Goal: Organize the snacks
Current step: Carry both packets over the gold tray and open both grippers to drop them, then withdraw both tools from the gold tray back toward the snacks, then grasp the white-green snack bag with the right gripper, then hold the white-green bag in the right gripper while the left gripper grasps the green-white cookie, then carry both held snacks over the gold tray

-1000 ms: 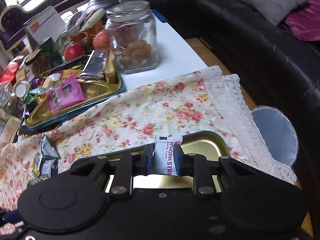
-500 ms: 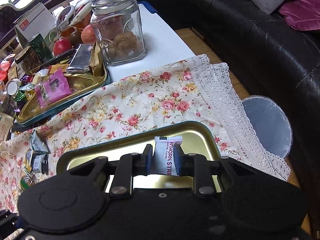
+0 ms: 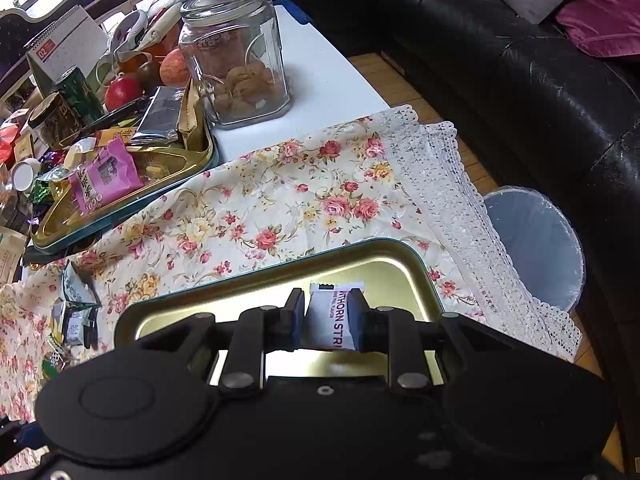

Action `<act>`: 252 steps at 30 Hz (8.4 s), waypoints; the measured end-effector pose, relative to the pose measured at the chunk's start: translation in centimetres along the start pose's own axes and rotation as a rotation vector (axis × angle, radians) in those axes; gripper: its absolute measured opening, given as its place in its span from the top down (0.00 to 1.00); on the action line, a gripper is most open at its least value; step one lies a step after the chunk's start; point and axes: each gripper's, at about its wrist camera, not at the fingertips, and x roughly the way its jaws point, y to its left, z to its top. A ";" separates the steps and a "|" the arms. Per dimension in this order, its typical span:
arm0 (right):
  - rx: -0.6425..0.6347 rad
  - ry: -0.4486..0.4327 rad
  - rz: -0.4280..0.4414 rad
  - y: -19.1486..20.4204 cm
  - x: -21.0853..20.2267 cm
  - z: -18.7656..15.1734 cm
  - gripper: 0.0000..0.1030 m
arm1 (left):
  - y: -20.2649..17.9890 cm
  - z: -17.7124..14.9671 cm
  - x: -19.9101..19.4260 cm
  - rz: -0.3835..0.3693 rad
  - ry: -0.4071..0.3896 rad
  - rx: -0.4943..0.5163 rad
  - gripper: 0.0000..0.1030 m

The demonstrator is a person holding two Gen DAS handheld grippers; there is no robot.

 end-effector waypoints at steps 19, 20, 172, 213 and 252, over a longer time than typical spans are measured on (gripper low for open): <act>-0.039 -0.002 -0.009 0.8 0.0 -0.1 0.65 | 1.4 -0.1 -0.7 0.114 0.027 -0.053 0.42; -0.043 -0.001 -0.010 0.9 0.0 -0.1 0.65 | 1.6 -0.1 -1.0 0.127 0.028 -0.062 0.42; -0.204 -0.085 0.424 24.4 3.2 -0.5 0.52 | 19.0 -1.8 -5.5 0.438 -0.098 -0.256 0.29; -0.163 -0.008 0.420 19.3 -1.3 -1.2 0.52 | 14.3 -0.2 3.6 0.261 -0.061 -0.214 0.29; -0.262 0.011 0.380 22.8 0.0 -3.1 0.52 | 22.6 -2.6 2.7 0.322 0.001 -0.466 0.46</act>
